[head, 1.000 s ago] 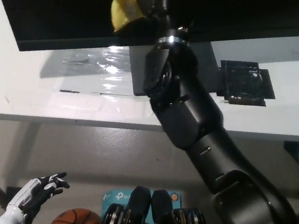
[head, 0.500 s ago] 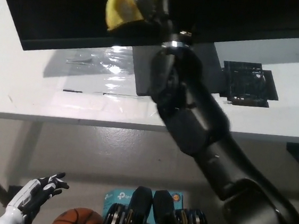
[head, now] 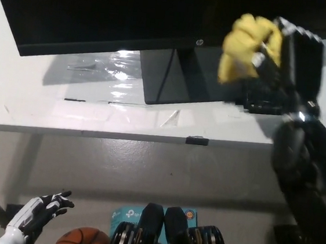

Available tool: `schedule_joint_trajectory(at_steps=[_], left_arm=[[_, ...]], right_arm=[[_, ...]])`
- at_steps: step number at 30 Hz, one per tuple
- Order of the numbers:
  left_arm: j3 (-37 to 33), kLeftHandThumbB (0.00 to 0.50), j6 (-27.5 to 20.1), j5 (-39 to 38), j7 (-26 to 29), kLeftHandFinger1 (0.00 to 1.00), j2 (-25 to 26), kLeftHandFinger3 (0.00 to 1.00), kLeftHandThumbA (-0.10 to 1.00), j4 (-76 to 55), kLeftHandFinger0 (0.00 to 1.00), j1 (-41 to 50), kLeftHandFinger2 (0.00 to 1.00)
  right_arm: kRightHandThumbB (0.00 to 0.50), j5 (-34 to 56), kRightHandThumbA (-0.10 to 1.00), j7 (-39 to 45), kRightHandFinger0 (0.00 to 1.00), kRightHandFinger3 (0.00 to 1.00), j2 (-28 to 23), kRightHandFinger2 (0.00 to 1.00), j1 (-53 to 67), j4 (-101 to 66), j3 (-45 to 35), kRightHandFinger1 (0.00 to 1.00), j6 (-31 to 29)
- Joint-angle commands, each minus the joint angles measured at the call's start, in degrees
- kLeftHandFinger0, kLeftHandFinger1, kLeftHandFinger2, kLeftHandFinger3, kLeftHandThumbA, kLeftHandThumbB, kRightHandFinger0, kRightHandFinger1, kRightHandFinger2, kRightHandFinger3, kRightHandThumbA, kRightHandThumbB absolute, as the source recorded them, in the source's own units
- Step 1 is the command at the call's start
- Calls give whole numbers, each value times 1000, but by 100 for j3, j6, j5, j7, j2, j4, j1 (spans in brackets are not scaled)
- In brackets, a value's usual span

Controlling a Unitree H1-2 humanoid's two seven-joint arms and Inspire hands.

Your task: The robot uses its right hand to pick up the cloth kept in the middle of the desk and use it to wipe the monitor in the middle of the desk by swiping its screen twice

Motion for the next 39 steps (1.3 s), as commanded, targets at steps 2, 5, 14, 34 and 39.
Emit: schedule_joint_trajectory(at_steps=[2, 5, 14, 34, 39], left_arm=[[40, 124, -199, -34, -105, 901, 133, 1000, 617, -83, 998, 13, 937], [112, 108, -70, -119, -65, 911, 94, 1000, 577, -147, 1000, 52, 937], [135, 131, -82, -104, -64, 907, 124, 1000, 583, -139, 973, 53, 938], [145, 140, -135, -127, -64, 889, 104, 1000, 606, -98, 951, 54, 902], [190, 160, -93, -180, -49, 888, 87, 1000, 590, -116, 953, 61, 903]], right_arm=[[145, -79, -100, 267, 0, 205, -307, 273, 434, -422, -213, 0, -220], [175, -65, -100, 44, 0, 203, -448, 213, 641, -43, -329, 0, -462], [64, -238, -100, 103, 0, 136, -430, 424, 629, 917, -240, 43, -269], [115, -253, -100, 253, 0, 638, 275, 175, -151, 1693, -224, 32, 190], [36, -109, 456, 1573, 861, 1000, 110, 1000, -117, 1095, -117, 1000, 979]])
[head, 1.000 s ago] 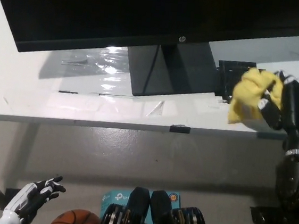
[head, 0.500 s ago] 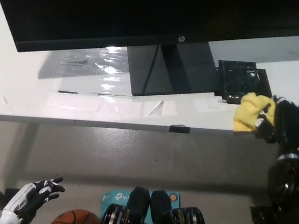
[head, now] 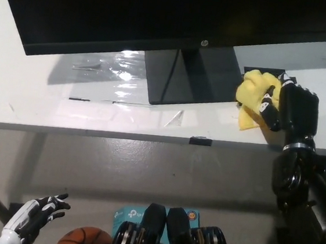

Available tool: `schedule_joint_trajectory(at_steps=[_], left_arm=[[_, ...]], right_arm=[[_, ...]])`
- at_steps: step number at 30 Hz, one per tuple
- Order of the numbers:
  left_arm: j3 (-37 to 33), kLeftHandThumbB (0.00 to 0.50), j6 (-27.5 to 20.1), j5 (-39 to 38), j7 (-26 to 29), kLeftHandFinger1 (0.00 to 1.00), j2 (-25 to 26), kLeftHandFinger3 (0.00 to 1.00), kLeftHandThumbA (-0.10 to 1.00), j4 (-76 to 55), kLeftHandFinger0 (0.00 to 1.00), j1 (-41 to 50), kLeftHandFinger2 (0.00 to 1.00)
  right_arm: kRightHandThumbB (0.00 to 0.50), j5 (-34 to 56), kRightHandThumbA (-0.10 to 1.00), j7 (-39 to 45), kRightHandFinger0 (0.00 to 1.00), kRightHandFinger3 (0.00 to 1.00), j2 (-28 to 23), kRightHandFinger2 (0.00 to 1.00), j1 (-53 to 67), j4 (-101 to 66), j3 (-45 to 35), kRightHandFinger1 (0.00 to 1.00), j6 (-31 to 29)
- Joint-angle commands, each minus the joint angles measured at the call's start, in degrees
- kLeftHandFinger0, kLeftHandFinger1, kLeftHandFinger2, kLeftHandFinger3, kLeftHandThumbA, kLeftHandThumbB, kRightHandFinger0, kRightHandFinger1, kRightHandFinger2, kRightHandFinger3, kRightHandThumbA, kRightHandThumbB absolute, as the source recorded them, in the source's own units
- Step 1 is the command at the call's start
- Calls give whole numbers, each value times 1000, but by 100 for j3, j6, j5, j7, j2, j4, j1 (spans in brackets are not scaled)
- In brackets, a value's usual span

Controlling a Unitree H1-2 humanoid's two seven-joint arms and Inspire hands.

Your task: The robot uses its right hand to pick up the cloth kept in the middle of the desk and use it to wipe the monitor in the middle of the desk by swiping its screen twice

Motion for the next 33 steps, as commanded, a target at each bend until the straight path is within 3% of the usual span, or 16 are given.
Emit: schedule_joint_trajectory(at_steps=[1, 2, 3, 4, 5, 7, 10, 19, 26, 32, 33], left_arm=[[109, 161, -110, -104, -50, 888, 87, 1000, 590, -103, 955, -16, 903], [90, 159, -127, -77, -55, 891, 99, 1000, 597, -100, 969, -13, 906], [90, 158, -123, -76, -55, 893, 100, 1000, 593, -102, 978, -11, 908], [94, 158, -105, -80, -50, 893, 99, 1000, 592, -112, 979, -10, 909], [102, 157, -86, -82, -31, 893, 88, 1000, 590, -129, 980, -7, 909], [91, 131, -80, -78, -48, 910, 101, 1000, 587, -138, 1000, -5, 929], [79, 142, -156, -50, -53, 896, 111, 1000, 595, -72, 992, -33, 917], [85, 146, -233, -49, -54, 866, 110, 1000, 586, -48, 933, -59, 890], [35, 160, -195, 10, -51, 869, 121, 1000, 620, -48, 947, -85, 900], [52, 143, -151, 7, -30, 866, 127, 1000, 612, -124, 955, -57, 892], [66, 153, -150, -4, -33, 863, 139, 1000, 615, -98, 952, -68, 889]], right_arm=[[34, 40, 469, 1171, 941, 1000, -181, 1000, -124, -628, 24, 1000, 795], [168, -271, 588, 1819, 1000, 1000, -144, 1000, -80, -845, -226, 1000, 850], [236, -383, 596, 2036, 1000, 1000, -109, 1000, -57, -931, -354, 1000, 850], [247, -458, 600, 2162, 1000, 1000, -78, 1000, -40, -984, -446, 1000, 850], [304, -540, 615, 2331, 1000, 1000, -59, 1000, -33, -1055, -548, 1000, 850], [340, -773, 678, 2770, 1000, 1000, -14, 1000, 8, -1216, -761, 1000, 850], [435, -1036, 721, 3163, 1000, 1000, 1, 1000, 62, -1456, -932, 1000, 850], [420, -1286, 702, 3627, 1000, 1000, 38, 1000, 233, -1807, -1146, 1000, 850], [344, -1358, 614, 4105, 1000, 1000, -94, 1000, 724, -2882, -1305, 1000, 850], [216, -1352, 482, 4790, 1000, 1000, -357, 1000, 1572, -4623, -1900, 1000, 850], [207, -1263, 431, 4636, 949, 1000, -357, 1000, 1742, -4810, -1971, 1000, 850]])
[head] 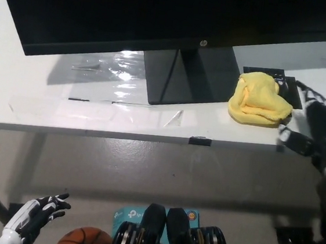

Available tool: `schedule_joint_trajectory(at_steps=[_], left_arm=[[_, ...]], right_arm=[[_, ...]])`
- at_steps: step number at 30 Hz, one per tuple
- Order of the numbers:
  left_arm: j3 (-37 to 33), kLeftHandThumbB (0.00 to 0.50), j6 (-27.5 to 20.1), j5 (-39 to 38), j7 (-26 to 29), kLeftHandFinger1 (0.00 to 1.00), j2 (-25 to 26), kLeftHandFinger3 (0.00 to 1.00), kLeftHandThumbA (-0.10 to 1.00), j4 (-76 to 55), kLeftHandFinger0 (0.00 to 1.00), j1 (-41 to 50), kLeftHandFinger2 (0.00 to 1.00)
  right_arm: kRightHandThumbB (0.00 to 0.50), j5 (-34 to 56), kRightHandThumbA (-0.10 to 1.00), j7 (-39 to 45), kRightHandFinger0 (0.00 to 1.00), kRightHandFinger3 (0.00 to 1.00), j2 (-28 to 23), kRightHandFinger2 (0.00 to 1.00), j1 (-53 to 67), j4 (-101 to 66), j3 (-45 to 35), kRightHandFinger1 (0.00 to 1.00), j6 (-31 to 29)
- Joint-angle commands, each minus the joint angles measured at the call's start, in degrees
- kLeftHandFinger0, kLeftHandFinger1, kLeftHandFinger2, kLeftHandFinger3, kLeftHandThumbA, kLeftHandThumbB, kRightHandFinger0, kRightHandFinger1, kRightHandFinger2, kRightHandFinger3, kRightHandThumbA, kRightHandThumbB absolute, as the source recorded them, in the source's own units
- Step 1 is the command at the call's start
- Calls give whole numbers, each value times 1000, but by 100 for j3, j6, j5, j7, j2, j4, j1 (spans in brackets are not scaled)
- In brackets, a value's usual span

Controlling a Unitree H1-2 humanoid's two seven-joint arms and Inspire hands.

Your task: The robot uses its right hand to pick up the cloth kept in the middle of the desk and use it to wipe the monitor in the middle of the desk by swiping its screen twice

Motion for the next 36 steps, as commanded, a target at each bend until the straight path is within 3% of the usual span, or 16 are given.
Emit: schedule_joint_trajectory(at_steps=[1, 2, 3, 4, 6, 7, 8, 9, 11, 14, 17, 19, 23, 31, 33, 36], left_arm=[[77, 156, -137, -19, -33, 861, 142, 1000, 617, -114, 948, -56, 886], [76, 157, -122, -21, -32, 861, 140, 1000, 617, -127, 948, -55, 886], [69, 165, -135, -8, -28, 864, 139, 1000, 619, -128, 944, -54, 889], [61, 165, -153, 7, -29, 866, 145, 1000, 620, -129, 944, -52, 891], [57, 171, -153, -12, -55, 867, 151, 1000, 636, -134, 939, -89, 894], [56, 171, -153, -12, -54, 867, 151, 1000, 636, -134, 939, -89, 894], [60, 164, -140, -18, -57, 865, 157, 1000, 633, -150, 937, -93, 890], [70, 163, -115, -25, -40, 860, 150, 1000, 620, -161, 931, -94, 884], [79, 153, -98, -22, -20, 858, 151, 1000, 618, -153, 929, -122, 883], [98, 162, -135, -35, -25, 857, 161, 1000, 617, -107, 930, -160, 885], [123, 149, -71, -61, -5, 867, 145, 1000, 595, -118, 936, -157, 890], [97, 137, -109, -15, 0, 848, 157, 1000, 607, -141, 917, -148, 866], [75, 145, -131, 26, -2, 858, 179, 1000, 632, -82, 929, -161, 868], [146, 110, -88, -55, 7, 841, 145, 1000, 574, -73, 905, -220, 858], [106, 123, -168, -10, -26, 856, 142, 1000, 611, 2, 918, -225, 872], [106, 122, -176, -22, -26, 858, 110, 1000, 607, 32, 912, -252, 876]], right_arm=[[204, -106, 409, 503, 622, 1000, -248, 1000, 594, -1289, -505, 1000, 126], [207, -63, 412, 359, 517, 1000, -268, 1000, 744, -1382, -528, 982, 126], [189, 43, 372, 98, 378, 1000, -225, 1000, 1093, -1541, -604, 821, 126], [183, 136, 364, -72, 342, 1000, -218, 1000, 1251, -1567, -622, 785, 126], [160, 554, 221, -883, 546, 1000, 10, 1000, 1898, -1356, -924, 779, -417], [160, 563, 219, -892, 550, 1000, 13, 1000, 1904, -1356, -930, 766, -432], [153, 695, 203, -1044, 513, 981, 112, 866, 2049, -1290, -1020, 656, -499], [150, 949, 166, -1332, 374, 915, 287, 686, 2299, -1113, -1178, 505, -653], [142, 1179, 138, -1578, 188, 836, 430, 496, 2436, -858, -1325, 306, -838], [144, 1534, 80, -1873, 77, 795, 651, 410, 2487, -464, -1579, 175, -1051], [158, 1790, 61, -2308, 62, 745, 874, 362, 2512, -11, -1808, 160, -1374], [159, 2367, -31, -2367, 140, 703, 1141, 449, 2479, 248, -2100, 268, -1543], [153, 2710, -35, -2427, 121, 685, 1277, 426, 2450, 626, -2238, 224, -1815], [146, 3199, -7, -1938, 0, 709, 1097, 381, 2381, 1175, -1969, 149, -1903], [157, 3102, -15, -1982, 89, 728, 983, 483, 2394, 1267, -1804, 257, -2038], [140, 3143, -20, -2037, 106, 735, 892, 487, 2358, 1284, -1701, 261, -2021]])
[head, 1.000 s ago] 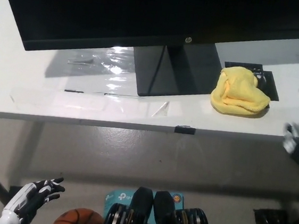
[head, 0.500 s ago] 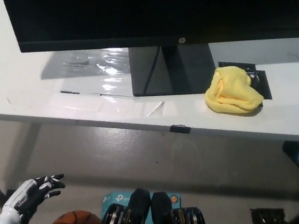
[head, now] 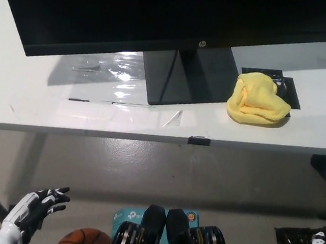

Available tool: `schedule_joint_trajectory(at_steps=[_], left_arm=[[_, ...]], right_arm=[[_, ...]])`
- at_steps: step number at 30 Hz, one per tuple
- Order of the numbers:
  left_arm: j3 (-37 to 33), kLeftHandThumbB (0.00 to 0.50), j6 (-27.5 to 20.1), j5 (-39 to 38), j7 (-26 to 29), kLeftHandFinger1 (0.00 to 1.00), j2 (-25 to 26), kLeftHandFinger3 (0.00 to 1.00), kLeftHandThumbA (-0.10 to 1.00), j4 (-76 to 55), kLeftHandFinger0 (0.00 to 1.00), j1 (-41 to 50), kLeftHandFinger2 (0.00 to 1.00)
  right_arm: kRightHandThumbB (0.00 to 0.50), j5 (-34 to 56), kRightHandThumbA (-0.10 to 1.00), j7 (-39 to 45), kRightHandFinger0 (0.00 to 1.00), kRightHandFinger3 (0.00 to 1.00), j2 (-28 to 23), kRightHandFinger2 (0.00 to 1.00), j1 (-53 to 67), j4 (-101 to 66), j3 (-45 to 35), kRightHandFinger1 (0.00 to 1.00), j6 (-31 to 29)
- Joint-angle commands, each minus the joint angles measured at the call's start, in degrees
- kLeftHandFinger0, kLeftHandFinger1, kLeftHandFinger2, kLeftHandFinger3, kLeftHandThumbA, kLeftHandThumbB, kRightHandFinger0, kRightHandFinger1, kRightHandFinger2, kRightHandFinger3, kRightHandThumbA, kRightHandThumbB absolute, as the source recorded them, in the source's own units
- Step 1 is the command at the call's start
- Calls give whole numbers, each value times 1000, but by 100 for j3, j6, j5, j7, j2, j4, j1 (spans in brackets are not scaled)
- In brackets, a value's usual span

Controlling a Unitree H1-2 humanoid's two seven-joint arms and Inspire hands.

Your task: The robot uses its right hand to pick up the cloth kept in the middle of the desk and use it to wipe the monitor in the middle of the desk by swiping its screen twice

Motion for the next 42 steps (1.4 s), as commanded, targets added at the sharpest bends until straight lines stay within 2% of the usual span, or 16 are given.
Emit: schedule_joint_trajectory(at_steps=[1, 3, 7, 11, 12, 15, 19, 25, 33, 36, 42], left_arm=[[81, 125, -162, -62, -23, 844, 71, 1000, 584, -14, 901, -116, 864], [145, 120, -79, -123, 16, 828, 46, 998, 530, -9, 899, -173, 846], [103, 115, -106, -17, 7, 851, 80, 1000, 591, -63, 900, -177, 867], [99, 104, -45, -41, -2, 839, 51, 1000, 599, -104, 901, -165, 857], [103, 91, -52, -50, -7, 837, 49, 1000, 595, -100, 896, -168, 854], [95, 93, -74, -73, -53, 824, 59, 1000, 601, -76, 878, -180, 835], [131, 108, -58, -125, -53, 818, 35, 1000, 576, -60, 883, -167, 833], [113, 120, -75, -98, -62, 828, 46, 1000, 580, -37, 885, -173, 843], [109, 81, -57, -77, -56, 838, 67, 1000, 571, -55, 900, -156, 864], [87, 98, -62, -43, -57, 847, 83, 1000, 585, -71, 916, -148, 871], [123, 97, -48, -90, -47, 819, 58, 1000, 571, -66, 890, -159, 843]], right_arm=[[140, 319, -19, -181, 107, 737, -195, 491, -148, -36, 144, 264, -430], [135, 376, -24, -171, 80, 763, -244, 494, -208, -53, 168, 244, -311], [144, 528, -40, -237, 50, 737, -280, 456, -232, -28, 148, 220, -348], [139, 515, -7, -190, 12, 767, -393, 461, -224, -110, 213, 185, -209], [140, 535, -3, -199, 24, 764, -407, 459, -227, -104, 228, 192, -215], [140, 568, -4, -227, 35, 738, -459, 448, -223, -65, 276, 204, -289], [145, 653, -5, -271, 3, 724, -495, 419, -225, -43, 322, 166, -294], [139, 680, -11, -276, 0, 731, -529, 428, -213, -91, 381, 165, -185], [132, 635, -8, -261, 1, 765, -605, 432, -218, -140, 501, 159, -80], [133, 633, -6, -271, 3, 757, -618, 434, -218, -141, 527, 159, -70], [129, 636, -5, -284, 4, 767, -661, 426, -255, -87, 591, 157, -82]])
